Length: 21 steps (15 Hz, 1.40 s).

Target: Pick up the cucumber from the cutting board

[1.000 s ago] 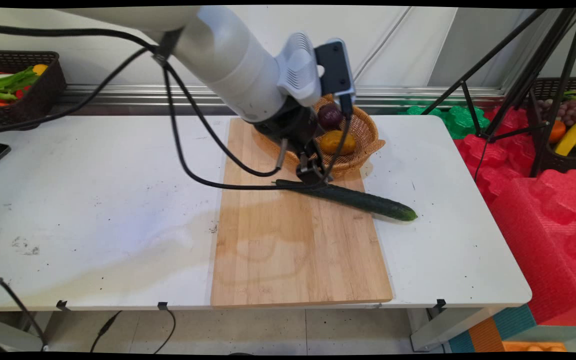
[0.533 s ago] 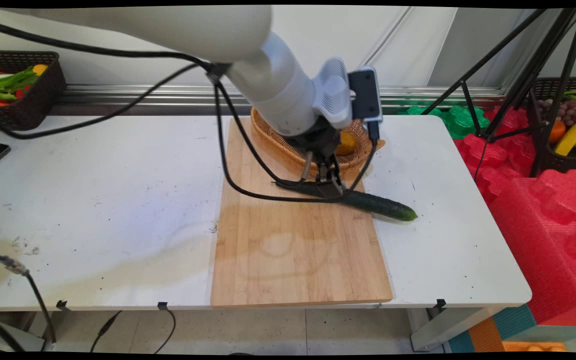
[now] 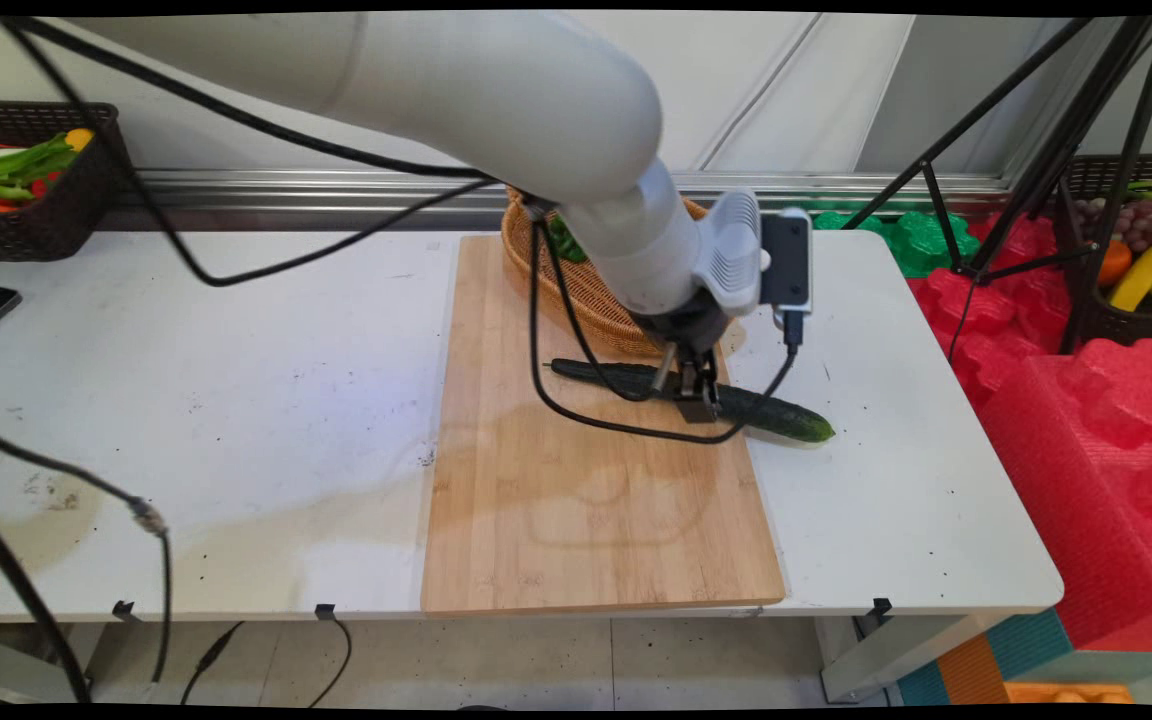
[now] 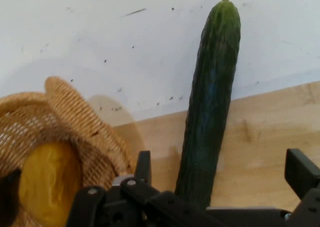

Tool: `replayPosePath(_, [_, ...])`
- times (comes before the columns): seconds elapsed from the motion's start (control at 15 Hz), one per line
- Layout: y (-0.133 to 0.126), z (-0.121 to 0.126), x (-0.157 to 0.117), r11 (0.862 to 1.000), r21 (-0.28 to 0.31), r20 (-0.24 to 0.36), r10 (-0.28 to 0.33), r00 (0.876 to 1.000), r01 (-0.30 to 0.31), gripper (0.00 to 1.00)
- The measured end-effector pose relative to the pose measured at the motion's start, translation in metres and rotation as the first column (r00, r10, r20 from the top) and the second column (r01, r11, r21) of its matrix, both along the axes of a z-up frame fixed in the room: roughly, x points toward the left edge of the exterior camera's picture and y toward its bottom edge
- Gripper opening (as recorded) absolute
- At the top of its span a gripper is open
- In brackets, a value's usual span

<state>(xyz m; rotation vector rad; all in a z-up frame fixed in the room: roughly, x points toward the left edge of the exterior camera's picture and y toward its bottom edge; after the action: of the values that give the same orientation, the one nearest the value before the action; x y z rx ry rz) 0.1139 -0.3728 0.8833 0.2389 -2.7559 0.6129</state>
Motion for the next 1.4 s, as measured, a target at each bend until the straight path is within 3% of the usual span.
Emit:
replayPosePath(0.67, [-0.030, -0.048, -0.030, 0.998, 0.028, 0.037, -0.061, 0.997, 0.060, 1.00])
replayPosePath(1.4, [-0.051, -0.085, -0.039, 0.996, 0.063, 0.058, -0.062, 0.996, 0.059, 1.00])
